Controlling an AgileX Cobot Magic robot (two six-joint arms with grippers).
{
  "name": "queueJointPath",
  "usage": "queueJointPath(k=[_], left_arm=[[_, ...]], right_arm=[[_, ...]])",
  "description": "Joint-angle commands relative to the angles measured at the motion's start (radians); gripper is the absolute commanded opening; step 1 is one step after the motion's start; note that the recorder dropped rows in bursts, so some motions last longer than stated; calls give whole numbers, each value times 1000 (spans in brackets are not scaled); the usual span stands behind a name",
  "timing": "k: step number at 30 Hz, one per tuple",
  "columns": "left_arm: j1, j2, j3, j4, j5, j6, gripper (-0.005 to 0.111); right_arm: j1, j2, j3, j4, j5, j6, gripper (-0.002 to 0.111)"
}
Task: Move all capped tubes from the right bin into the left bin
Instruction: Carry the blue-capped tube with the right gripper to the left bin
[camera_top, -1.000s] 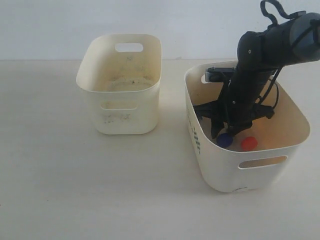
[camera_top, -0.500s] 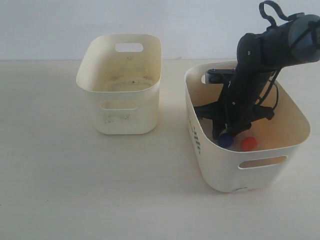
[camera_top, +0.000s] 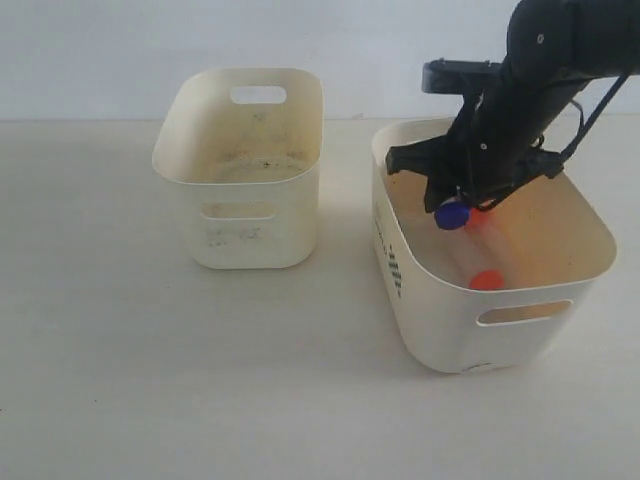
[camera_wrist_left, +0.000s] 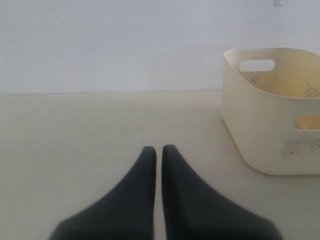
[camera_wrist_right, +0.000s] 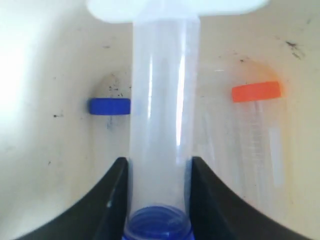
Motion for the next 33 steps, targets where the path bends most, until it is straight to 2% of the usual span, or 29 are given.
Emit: queueJointPath(k=[1, 11, 27, 33], left_arm=[[0, 0, -4, -6, -4, -10, 4], [0, 0, -4, -6, -4, -10, 4], [0, 0, -4, -6, -4, -10, 4], [0, 0, -4, -6, -4, -10, 4]], right_arm=[[-3, -85, -5, -13, -53, 5, 0], [-3, -170, -5, 3, -73, 5, 0], [-3, -48, 4, 1, 5, 24, 0], [-3, -48, 4, -51, 111, 24, 0]])
